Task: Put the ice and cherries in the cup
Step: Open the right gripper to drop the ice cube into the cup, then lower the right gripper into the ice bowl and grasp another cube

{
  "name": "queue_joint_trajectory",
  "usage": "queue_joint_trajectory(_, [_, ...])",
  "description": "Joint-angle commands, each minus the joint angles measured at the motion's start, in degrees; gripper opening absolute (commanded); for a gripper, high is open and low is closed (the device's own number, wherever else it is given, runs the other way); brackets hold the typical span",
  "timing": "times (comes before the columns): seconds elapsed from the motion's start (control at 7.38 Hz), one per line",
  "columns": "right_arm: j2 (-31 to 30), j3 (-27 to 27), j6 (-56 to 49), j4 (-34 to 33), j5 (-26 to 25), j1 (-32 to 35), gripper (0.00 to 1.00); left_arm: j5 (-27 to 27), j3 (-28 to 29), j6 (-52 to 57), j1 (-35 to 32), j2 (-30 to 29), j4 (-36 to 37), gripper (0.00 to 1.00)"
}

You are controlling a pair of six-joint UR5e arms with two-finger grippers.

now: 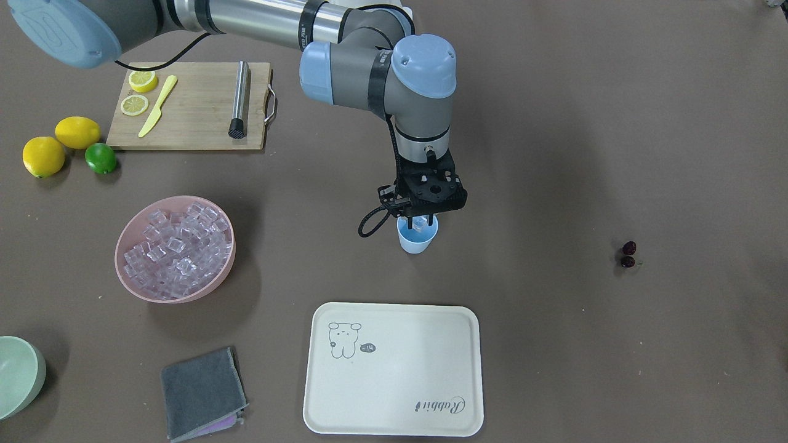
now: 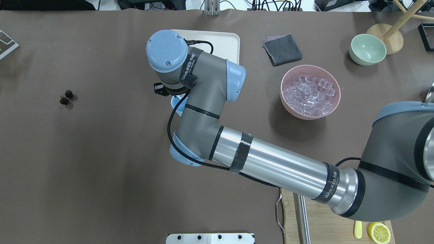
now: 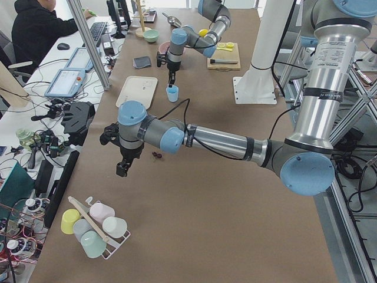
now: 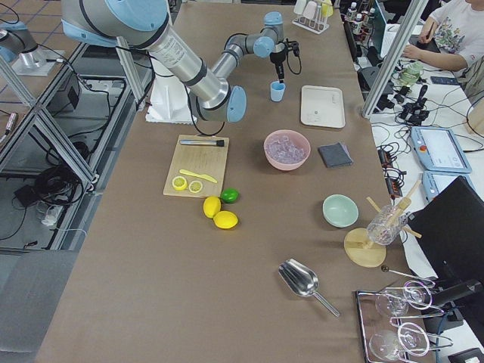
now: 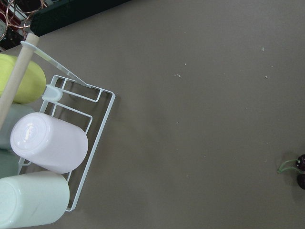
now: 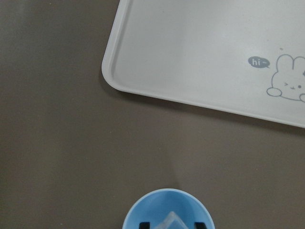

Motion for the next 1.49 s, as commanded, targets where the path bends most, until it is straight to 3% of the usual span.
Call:
queue_joint_trajectory(0.0, [-0.47,-0.07,-0.06,1.09,-1.27,-0.5,0.62,0.0,-0.03,-0.02,0.0,0.08,0.02,0.98])
queue_joint_trajectory(0.14, [-0.39,-0.33,-0.76,1.09,-3.71,-0.59,0.97,0.0,-0.03,-0.02,0.0,0.35,0.02,0.98])
queue_joint_trajectory(0.27, [-0.39,-0.25,-2.51,0.92,-3.3,0.97,0.98,0.0,0.06,-0.02,0.0,0.35,0.02,0.98])
queue_joint_trajectory(0.41, [-1.43,1.14,-6.53,-0.39,1.66,4.73,0.98,0.0,0.41,0.07,0.0,0.18,0.02,0.98])
queue_joint_trajectory(0.54, [-5.01,7.25,-11.35,-2.92,10.33,10.25,0.98,0.09,0.76,0.07,0.09,0.09,0.02,0.98])
queue_joint_trajectory(0.68, [-12.27,17.66,-19.58,-7.65,17.29,14.83,0.98,0.18,0.94,0.07,0.09,0.0,0.02,0.98])
queue_joint_trajectory(0.81, [-23.56,28.21,-30.19,-8.48,18.31,16.36,0.98,0.18,0.94,0.07,0.09,0.08,0.02,0.98])
queue_joint_trajectory(0.95, [-31.86,34.49,-40.74,-8.49,18.67,19.16,0.98,0.18,0.94,0.07,0.09,0.09,0.02,0.98])
queue_joint_trajectory(1.08, [-37.68,37.17,-47.28,-7.96,19.02,19.62,0.98,0.18,0.94,0.07,0.09,0.17,0.02,0.98])
queue_joint_trajectory(1.36, [-41.34,36.15,-56.01,-7.7,18.24,19.62,0.98,0.18,1.03,0.16,0.09,0.26,0.02,0.98])
